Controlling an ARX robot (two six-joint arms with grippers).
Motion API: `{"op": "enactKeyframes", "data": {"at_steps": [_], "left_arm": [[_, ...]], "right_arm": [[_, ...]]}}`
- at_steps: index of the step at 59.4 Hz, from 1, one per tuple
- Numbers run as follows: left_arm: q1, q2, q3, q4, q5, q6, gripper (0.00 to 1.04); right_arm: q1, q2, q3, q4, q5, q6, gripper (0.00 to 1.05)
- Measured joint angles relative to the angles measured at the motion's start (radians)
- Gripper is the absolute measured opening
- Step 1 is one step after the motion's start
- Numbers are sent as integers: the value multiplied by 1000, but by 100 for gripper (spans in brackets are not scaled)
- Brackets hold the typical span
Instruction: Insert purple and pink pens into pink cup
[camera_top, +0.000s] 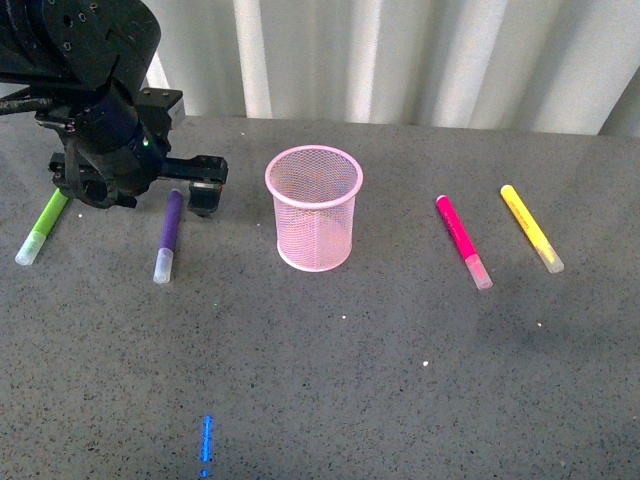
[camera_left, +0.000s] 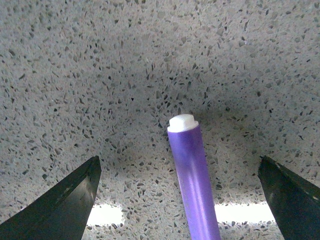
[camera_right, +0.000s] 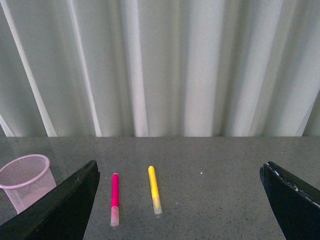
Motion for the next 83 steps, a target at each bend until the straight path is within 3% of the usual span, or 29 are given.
{"op": "enactKeyframes", "data": {"at_steps": [9,20,28,47,66,71,75,83], "left_arm": [[-9,0,-9,2,8,-28,77],[-33,-2,-42,38,5,-58,34],[-37,-10,-57,64,0,-71,13],[-24,-44,-127,220,-3,-55,13],[11,-266,-233,427,27,-58,13],[7,-338,-296,554,30,-85,13],[-16,-395,-386,737,82,-144,13],[-113,-418,-567,1119,86,-186,13]], "right_arm": [[0,0,0,0,0,0,98],[0,0,0,0,0,0,98],[0,0,0,0,0,0,98],[0,0,0,0,0,0,98],[0,0,0,0,0,0,98],[0,0,0,0,0,0,98],[0,0,0,0,0,0,98],[0,0,0,0,0,0,98]]}}
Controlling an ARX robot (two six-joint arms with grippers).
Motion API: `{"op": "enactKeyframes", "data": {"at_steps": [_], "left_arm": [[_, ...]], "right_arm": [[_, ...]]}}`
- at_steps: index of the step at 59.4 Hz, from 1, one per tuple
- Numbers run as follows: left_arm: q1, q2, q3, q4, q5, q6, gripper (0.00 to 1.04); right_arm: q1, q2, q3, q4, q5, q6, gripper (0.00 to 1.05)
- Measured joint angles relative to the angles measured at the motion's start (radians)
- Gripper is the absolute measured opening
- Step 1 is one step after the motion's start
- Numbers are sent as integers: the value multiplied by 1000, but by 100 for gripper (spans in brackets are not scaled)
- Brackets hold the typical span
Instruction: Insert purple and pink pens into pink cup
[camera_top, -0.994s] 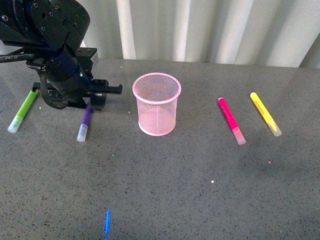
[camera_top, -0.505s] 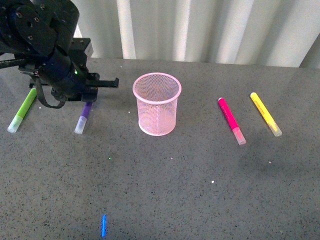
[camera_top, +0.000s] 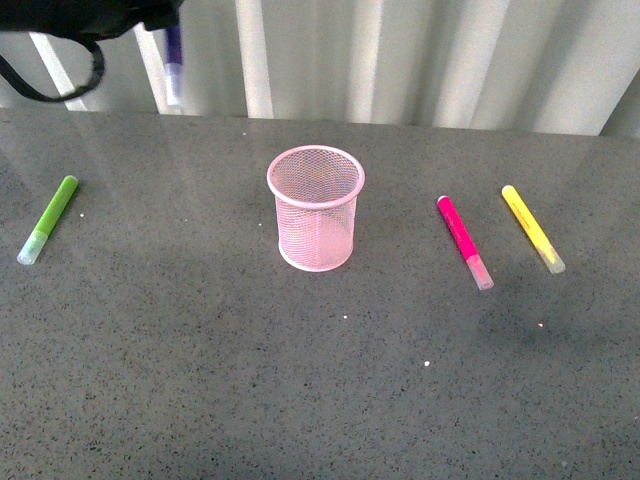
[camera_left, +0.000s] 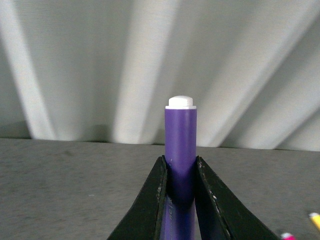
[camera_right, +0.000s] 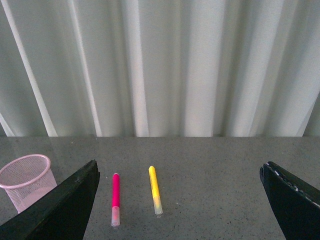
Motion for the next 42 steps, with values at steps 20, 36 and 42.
{"op": "enactKeyframes", "data": {"at_steps": [20,36,42], "left_arm": [[-251,116,-137,507,-108,-137,13],[-267,198,-64,501,-145,-108,13],[-264,225,-38,498,-142,-93,13]], "right_arm": [[0,0,0,0,0,0,98],[0,0,0,0,0,0,98],[0,0,0,0,0,0,98]]}}
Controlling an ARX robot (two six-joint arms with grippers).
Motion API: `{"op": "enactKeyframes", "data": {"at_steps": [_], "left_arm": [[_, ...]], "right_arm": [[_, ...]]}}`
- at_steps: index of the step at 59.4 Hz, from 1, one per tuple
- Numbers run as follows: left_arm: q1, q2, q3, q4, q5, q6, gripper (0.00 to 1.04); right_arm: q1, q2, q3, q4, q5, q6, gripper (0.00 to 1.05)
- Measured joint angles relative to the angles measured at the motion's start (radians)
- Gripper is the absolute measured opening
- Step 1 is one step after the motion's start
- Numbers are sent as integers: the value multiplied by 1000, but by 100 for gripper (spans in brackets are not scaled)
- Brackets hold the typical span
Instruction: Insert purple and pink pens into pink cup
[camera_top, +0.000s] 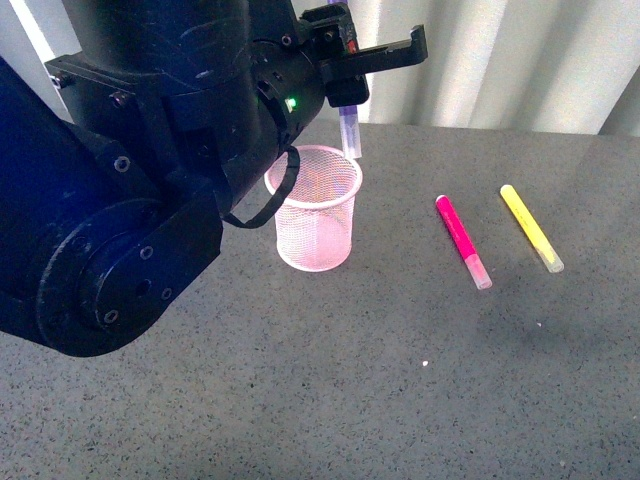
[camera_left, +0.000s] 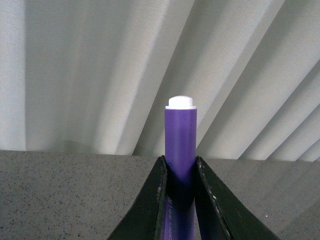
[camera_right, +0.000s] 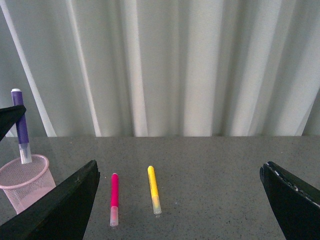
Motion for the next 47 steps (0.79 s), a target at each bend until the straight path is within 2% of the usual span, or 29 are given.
{"op": "enactKeyframes", "data": {"at_steps": [24,47], "left_arm": [[46,74,16,13,-9,37,13],[49,90,6,18,-23,38,13]], "right_arm": [[0,0,0,0,0,0,98],[0,0,0,0,0,0,98]]}}
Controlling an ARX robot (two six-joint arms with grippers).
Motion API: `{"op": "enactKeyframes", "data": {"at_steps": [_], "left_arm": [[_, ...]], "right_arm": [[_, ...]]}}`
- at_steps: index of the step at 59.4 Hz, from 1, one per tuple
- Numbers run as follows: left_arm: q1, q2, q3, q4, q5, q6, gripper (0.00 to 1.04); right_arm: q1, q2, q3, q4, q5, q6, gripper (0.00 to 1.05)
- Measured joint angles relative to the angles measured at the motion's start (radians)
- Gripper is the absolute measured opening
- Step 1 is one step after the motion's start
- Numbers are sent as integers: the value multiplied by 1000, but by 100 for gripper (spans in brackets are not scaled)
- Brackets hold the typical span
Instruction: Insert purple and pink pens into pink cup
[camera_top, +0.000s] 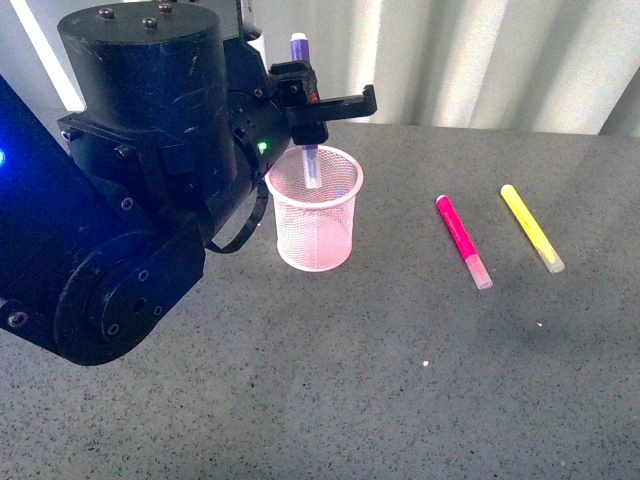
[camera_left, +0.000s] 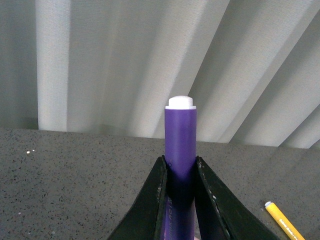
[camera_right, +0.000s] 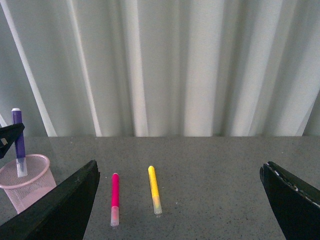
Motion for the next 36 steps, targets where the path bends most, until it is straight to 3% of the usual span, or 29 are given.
{"op": "enactKeyframes", "data": {"at_steps": [12,36], "left_arm": [[0,0,-1,-15,-3,-2,13],[24,-53,-27,-77,15,-71,84]], "right_arm": [[0,0,0,0,0,0,98],[0,0,0,0,0,0,98]]}}
